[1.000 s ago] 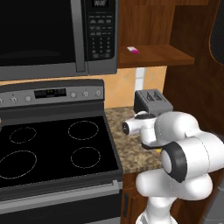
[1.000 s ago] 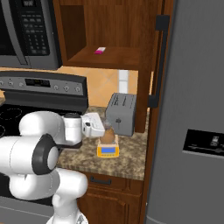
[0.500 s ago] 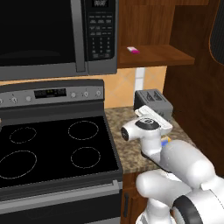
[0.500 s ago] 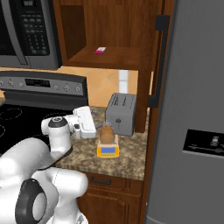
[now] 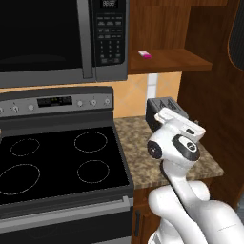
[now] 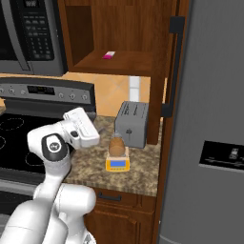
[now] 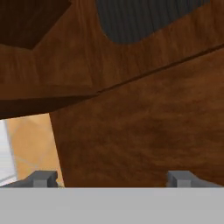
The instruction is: Pick the honey bottle and place it on the digital scale for weighing, and close the cabinet.
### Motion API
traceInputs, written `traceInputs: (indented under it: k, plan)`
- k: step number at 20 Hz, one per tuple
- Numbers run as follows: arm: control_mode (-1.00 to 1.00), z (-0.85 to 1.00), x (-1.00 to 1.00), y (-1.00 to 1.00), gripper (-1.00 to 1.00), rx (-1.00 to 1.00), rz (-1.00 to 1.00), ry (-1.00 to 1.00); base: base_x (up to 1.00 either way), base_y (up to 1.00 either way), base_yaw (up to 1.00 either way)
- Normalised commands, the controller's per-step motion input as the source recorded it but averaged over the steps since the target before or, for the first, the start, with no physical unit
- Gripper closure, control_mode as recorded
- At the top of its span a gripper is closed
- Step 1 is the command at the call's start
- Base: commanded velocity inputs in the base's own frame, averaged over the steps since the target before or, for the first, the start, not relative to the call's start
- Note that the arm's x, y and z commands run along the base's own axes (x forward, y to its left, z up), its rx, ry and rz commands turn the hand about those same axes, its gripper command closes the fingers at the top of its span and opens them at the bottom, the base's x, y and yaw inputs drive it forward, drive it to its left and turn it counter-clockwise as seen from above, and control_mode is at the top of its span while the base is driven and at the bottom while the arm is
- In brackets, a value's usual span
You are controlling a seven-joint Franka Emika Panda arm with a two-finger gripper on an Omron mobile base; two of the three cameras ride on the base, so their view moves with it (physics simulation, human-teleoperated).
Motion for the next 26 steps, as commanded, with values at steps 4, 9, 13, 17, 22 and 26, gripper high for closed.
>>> traceInputs:
  k: [4,9,13,17,22,26]
  plan:
    - [-1.00,0.96,-0.91,0.03,-1.00,0.09,0.13,0.22,0.00,0.00,0.00]
    - [-1.00,0.74,-0.92,0.12,-1.00,0.33,0.12,0.13,0.00,0.00,0.00]
    - [-1.00,0.63,-0.95,0.00,-1.00,0.35,0.06,0.07,0.00,0.00,0.00]
    - [-1.00,0.03,-0.97,-0.11,-1.00,0.59,0.00,-0.01,0.00,0.00,0.00]
    - [-1.00,-0.92,-1.00,-0.22,-1.00,0.64,0.02,-0.28,0.00,0.00,0.00]
    - [-1.00,-0.94,-0.71,-0.08,-1.00,0.60,0.02,-0.52,0.00,0.00,0.00]
